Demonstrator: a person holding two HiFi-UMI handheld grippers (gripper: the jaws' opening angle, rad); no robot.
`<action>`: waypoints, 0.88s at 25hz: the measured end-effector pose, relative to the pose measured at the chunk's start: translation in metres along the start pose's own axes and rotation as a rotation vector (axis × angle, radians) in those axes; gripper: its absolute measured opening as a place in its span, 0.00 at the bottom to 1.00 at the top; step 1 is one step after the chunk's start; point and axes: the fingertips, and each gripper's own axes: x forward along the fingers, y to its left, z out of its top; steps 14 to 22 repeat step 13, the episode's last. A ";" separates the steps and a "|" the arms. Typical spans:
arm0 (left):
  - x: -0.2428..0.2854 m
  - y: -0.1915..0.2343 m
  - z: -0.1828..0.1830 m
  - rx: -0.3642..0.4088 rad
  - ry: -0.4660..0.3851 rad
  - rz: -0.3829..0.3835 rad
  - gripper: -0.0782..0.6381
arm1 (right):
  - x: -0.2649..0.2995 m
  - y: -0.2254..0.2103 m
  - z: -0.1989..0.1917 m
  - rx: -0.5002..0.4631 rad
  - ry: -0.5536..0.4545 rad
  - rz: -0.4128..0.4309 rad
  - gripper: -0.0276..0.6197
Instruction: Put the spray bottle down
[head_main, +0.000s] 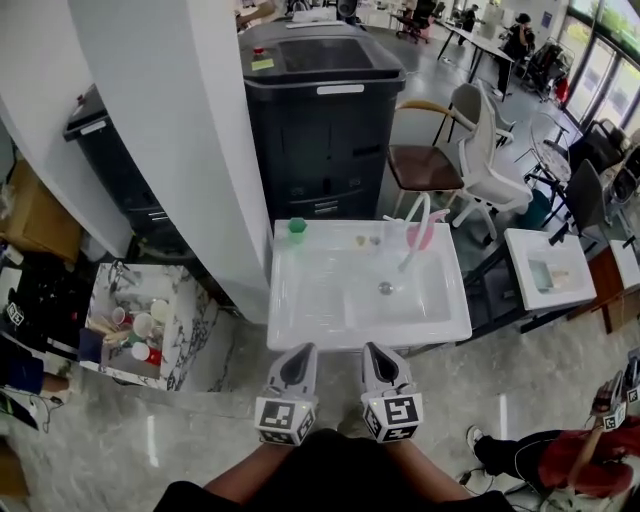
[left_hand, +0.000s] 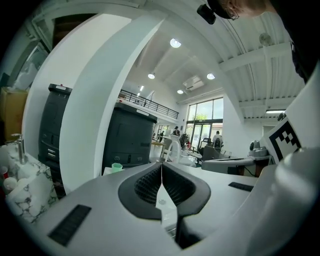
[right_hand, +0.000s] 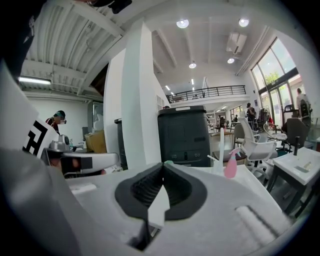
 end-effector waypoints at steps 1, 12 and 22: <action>-0.003 0.001 0.000 0.000 -0.002 -0.004 0.14 | 0.000 0.004 -0.002 -0.001 0.001 0.000 0.04; -0.017 0.019 -0.008 -0.012 0.013 -0.023 0.14 | 0.003 0.029 -0.007 -0.004 -0.006 -0.010 0.04; -0.016 0.020 -0.008 -0.010 0.013 -0.024 0.14 | 0.005 0.030 -0.007 -0.005 -0.006 -0.011 0.04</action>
